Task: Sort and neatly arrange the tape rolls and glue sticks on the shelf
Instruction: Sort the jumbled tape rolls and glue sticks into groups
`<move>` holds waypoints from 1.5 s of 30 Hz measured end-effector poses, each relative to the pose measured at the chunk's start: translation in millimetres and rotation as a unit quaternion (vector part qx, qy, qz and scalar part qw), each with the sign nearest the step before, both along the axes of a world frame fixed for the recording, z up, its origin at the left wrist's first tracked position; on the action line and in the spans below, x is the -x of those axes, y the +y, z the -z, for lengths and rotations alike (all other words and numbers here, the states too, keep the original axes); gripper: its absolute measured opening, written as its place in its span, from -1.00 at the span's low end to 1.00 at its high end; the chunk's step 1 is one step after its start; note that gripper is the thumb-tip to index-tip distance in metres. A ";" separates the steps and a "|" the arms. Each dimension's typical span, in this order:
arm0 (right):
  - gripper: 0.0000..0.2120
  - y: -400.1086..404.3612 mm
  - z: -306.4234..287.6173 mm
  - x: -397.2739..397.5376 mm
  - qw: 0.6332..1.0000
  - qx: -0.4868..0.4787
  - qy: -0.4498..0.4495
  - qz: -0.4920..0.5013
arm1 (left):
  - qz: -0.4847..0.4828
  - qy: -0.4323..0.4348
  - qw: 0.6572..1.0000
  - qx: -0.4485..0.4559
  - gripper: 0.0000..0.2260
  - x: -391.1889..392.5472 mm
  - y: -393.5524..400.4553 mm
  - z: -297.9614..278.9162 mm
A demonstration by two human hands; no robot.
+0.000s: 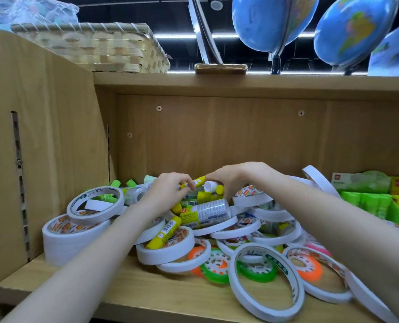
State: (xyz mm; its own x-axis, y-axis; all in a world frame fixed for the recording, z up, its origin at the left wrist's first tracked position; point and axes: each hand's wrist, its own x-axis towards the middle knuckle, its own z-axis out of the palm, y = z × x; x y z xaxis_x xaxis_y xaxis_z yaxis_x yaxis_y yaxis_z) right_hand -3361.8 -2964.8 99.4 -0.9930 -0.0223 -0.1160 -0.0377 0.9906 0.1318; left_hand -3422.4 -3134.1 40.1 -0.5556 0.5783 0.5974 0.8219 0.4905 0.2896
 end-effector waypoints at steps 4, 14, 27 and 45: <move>-0.78 22.1 8.7 -2.6 0.979 0.162 0.125 -0.011 | 0.003 -0.026 0.997 -0.071 -0.85 -1.6 3.0 1.3; -0.85 63.0 -39.2 -64.8 0.662 0.607 0.427 0.105 | 0.089 -0.056 0.970 -0.219 -0.83 -37.1 46.1 -41.9; -0.75 232.0 -23.4 -259.8 0.751 0.353 0.434 0.351 | 0.246 -0.029 0.966 -0.073 -0.79 -168.7 235.0 -57.4; -0.66 303.6 5.9 -253.7 0.753 0.316 0.435 0.378 | 0.223 0.001 0.969 0.105 -0.84 -182.8 326.8 -22.0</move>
